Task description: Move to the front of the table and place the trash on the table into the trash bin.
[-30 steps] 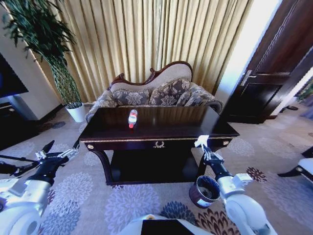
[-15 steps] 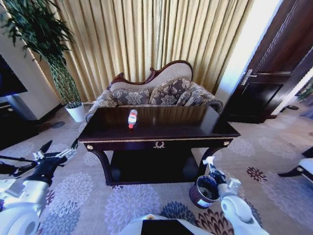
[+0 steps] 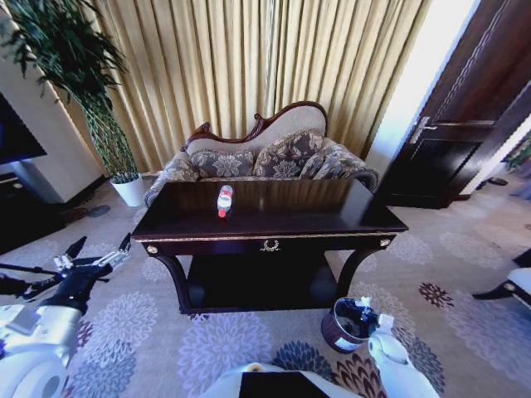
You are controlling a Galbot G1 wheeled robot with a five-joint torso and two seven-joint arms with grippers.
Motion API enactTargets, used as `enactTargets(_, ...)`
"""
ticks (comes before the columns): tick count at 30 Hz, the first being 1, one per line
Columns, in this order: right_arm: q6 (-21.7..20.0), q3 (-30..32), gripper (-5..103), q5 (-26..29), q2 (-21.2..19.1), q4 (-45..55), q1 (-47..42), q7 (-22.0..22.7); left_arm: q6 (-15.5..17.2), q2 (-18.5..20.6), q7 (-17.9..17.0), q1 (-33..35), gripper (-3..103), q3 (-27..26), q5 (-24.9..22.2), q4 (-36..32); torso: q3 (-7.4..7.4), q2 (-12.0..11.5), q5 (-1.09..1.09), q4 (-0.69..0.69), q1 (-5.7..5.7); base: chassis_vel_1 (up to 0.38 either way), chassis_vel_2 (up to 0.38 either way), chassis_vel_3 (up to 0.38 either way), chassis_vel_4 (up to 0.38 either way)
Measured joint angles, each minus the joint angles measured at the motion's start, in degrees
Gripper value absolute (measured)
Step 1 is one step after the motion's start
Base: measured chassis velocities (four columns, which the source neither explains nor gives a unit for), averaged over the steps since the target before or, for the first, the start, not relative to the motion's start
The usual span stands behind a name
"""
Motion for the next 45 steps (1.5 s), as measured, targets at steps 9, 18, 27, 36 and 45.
enactTargets(9, 0.2, -0.2, 31, -1.2, 0.2, 0.2, 0.8, 0.8, 0.0, 0.1, 0.0, 0.1, 100, 0.0, 0.0, 0.0, 0.0, 0.0, 0.0, 0.0, 0.0, 0.0, 0.0, 0.0, 0.0)
enactTargets(18, 0.3, 0.2, 69, -1.0, 0.1, 0.3, 0.1, 1.0, -0.1, 0.5, 0.0, 0.1, 100, 0.5, 0.0, 0.0, 0.0, 0.0, 0.0, -0.01, 0.0, 0.0, 0.0, 0.0, 0.0)
enactTargets(27, 0.3, 0.4, 95, -0.1, 0.2, 0.7, -0.3, 1.1, -0.3, 0.7, 0.1, 0.2, 100, 0.4, 0.0, 0.0, 0.0, 0.0, 0.0, -0.01, 0.0, 0.0, 0.0, 0.0, 0.0)
enactTargets(36, 0.3, 1.3, 100, 2.7, 0.6, 5.3, -2.4, 0.0, -0.4, 1.0, 0.1, 0.0, 100, 0.3, -0.2, 0.0, 0.0, 0.0, 0.01, -0.01, 0.0, 0.0, 0.0, 0.0, 0.0)
enactTargets(45, 2.2, 4.5, 100, 11.2, -0.6, 30.5, -14.4, -7.3, -0.4, 0.8, 0.2, -0.4, 100, 0.5, -0.3, 0.0, -0.01, 0.0, -0.01, -0.01, 0.0, 0.0, 0.0, 0.0, 0.0)
